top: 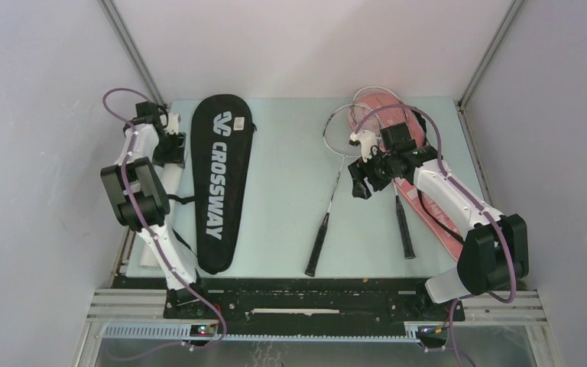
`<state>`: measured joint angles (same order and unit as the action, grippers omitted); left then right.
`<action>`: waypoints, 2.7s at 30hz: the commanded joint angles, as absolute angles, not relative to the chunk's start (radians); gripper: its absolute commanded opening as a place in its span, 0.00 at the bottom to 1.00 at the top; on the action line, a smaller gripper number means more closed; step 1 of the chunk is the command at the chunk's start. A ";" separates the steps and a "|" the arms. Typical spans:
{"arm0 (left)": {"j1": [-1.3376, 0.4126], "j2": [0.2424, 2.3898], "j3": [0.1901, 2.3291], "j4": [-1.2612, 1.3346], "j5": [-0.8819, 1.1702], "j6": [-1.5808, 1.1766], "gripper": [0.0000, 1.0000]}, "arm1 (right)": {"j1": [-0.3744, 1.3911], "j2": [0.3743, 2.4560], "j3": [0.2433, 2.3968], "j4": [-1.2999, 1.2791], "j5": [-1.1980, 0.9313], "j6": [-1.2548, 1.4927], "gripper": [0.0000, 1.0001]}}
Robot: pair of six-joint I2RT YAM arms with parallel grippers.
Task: Pack up the badminton gear
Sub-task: Place the shuttle tube at the center of the board, then pick up the racket bag from the center of the board.
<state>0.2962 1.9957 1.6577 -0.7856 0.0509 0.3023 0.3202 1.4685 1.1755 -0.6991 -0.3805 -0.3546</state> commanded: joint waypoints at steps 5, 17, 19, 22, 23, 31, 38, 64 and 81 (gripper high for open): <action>0.298 2.023 1.759 -0.839 0.117 0.251 0.94 | 0.315 1.466 1.184 -0.699 -0.396 -0.362 0.78; 0.026 1.877 1.661 -0.607 0.053 0.176 0.96 | 0.314 1.467 1.184 -0.698 -0.393 -0.364 0.77; -0.030 1.963 1.748 -0.658 0.060 0.156 0.88 | 0.311 1.465 1.184 -0.701 -0.393 -0.367 0.77; -0.084 2.100 1.869 -0.717 0.071 0.136 0.81 | 0.304 1.460 1.180 -0.699 -0.395 -0.368 0.77; -0.101 2.132 1.896 -0.730 0.069 0.136 0.80 | 0.303 1.458 1.176 -0.696 -0.396 -0.368 0.77; -0.160 2.368 2.115 -0.882 0.016 0.156 0.76 | 0.294 1.460 1.169 -0.694 -0.402 -0.368 0.76; -0.160 2.437 2.210 -0.942 -0.059 0.166 0.61 | 0.289 1.460 1.167 -0.695 -0.407 -0.369 0.76; -0.149 2.033 1.976 -0.693 0.401 -0.160 0.00 | 0.330 1.501 1.310 -0.590 -0.486 -0.263 0.77; -0.234 1.673 1.591 -0.415 0.410 -0.537 0.00 | 0.492 1.883 1.728 -0.366 -0.680 0.286 0.88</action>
<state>-0.1856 1.7721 1.6367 -0.5301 0.4297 -0.4522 0.4610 1.9198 1.6779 -0.4458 -0.6384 0.1520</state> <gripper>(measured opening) 0.003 0.881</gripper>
